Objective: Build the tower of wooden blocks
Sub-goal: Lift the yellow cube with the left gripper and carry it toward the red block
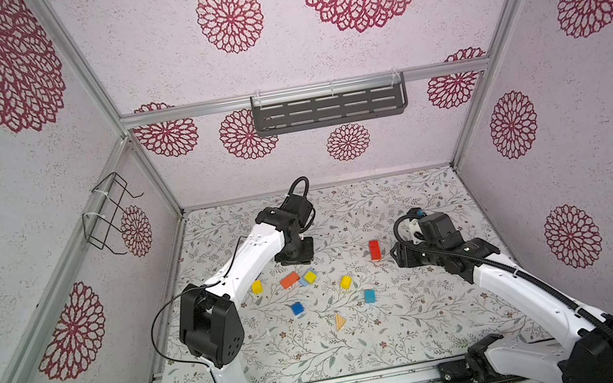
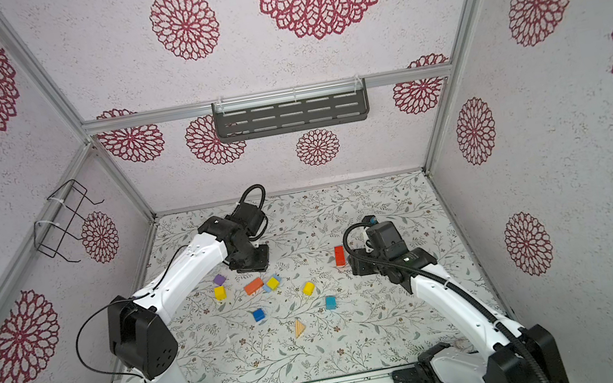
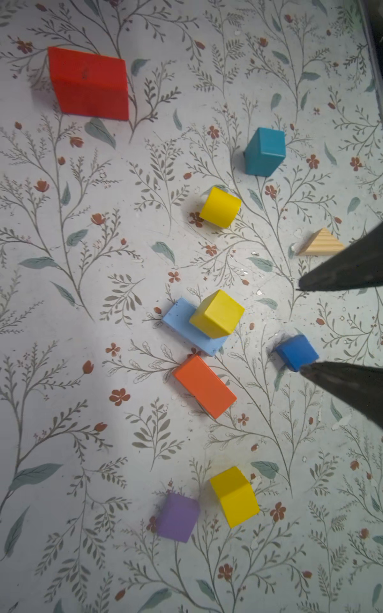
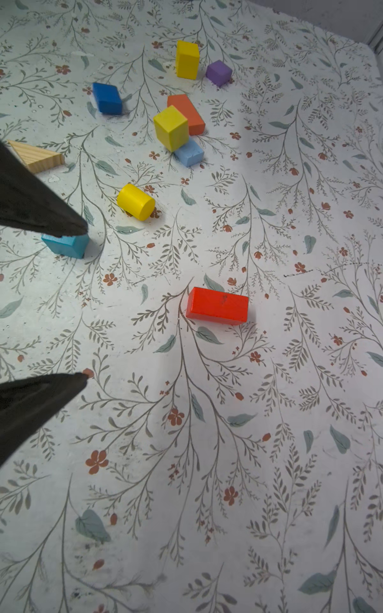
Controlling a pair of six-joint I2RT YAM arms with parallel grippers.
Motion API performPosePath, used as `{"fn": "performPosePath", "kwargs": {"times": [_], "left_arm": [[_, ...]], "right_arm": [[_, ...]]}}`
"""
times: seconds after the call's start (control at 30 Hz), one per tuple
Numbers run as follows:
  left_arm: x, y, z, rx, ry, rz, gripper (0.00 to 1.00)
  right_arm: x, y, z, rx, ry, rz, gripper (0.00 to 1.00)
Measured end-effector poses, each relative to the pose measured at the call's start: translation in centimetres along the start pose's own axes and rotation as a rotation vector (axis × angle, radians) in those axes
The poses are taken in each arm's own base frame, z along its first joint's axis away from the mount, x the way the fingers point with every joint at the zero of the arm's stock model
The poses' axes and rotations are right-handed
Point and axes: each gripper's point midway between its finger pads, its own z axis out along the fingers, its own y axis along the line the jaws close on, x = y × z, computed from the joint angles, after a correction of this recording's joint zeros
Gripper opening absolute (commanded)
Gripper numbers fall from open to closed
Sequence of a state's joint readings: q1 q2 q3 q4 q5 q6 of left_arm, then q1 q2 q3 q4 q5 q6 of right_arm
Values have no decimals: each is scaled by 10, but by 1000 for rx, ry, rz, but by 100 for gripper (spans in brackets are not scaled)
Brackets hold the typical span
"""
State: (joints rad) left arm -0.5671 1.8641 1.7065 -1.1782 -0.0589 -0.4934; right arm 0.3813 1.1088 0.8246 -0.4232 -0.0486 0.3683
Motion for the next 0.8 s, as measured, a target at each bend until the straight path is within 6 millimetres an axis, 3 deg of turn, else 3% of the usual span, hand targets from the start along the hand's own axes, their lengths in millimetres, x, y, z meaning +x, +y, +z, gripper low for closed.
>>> {"fn": "performPosePath", "kwargs": {"times": [0.2, 0.6, 0.8], "left_arm": [[-16, -21, 26, -25, 41, 11, 42], [23, -5, 37, -86, 126, -13, 62], [26, -18, 34, -70, 95, -31, 70]], "right_arm": [[4, -8, -2, 13, 2, 32, 70], [9, -9, 3, 18, 30, 34, 72], [9, -9, 4, 19, 31, 34, 72]]}}
